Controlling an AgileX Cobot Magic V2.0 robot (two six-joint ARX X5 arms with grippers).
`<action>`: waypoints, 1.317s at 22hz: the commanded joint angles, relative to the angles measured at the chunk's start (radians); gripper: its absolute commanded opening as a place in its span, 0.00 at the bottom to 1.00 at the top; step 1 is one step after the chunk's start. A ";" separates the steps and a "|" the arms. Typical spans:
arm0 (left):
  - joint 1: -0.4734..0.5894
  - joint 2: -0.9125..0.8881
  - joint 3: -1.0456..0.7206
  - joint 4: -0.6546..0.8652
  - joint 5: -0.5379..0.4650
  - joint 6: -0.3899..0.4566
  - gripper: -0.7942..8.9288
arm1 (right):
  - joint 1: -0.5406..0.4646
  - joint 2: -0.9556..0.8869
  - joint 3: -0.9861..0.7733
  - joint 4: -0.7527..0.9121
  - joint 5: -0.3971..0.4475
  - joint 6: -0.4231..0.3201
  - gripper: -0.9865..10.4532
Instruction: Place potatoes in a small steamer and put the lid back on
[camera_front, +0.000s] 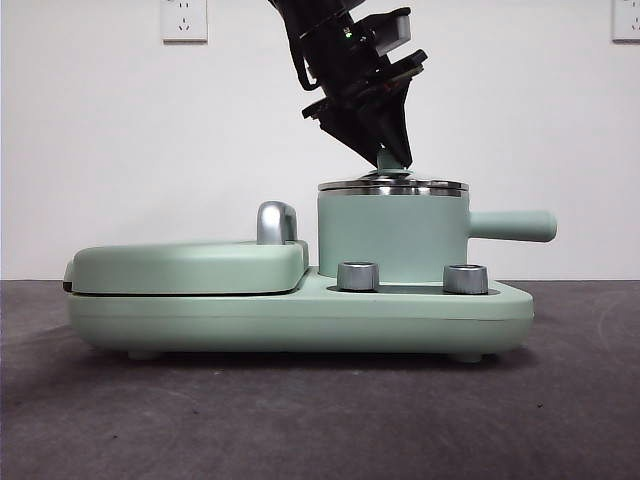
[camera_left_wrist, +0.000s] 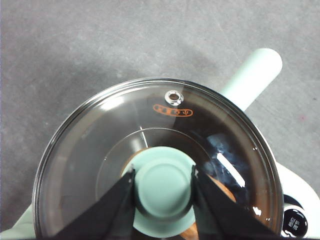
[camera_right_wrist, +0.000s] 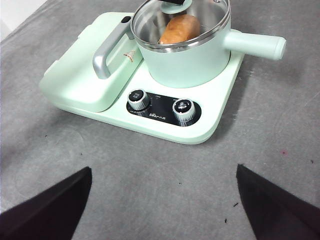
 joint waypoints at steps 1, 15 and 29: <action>-0.011 0.042 0.040 -0.018 0.003 0.040 0.11 | 0.006 0.001 0.007 0.011 0.003 0.011 0.49; -0.009 -0.055 0.041 -0.209 0.003 -0.189 0.56 | 0.006 0.001 0.007 0.011 0.003 0.010 0.49; -0.010 -0.547 -0.320 -0.369 0.041 -0.241 0.56 | 0.006 0.002 0.007 0.012 0.003 0.009 0.49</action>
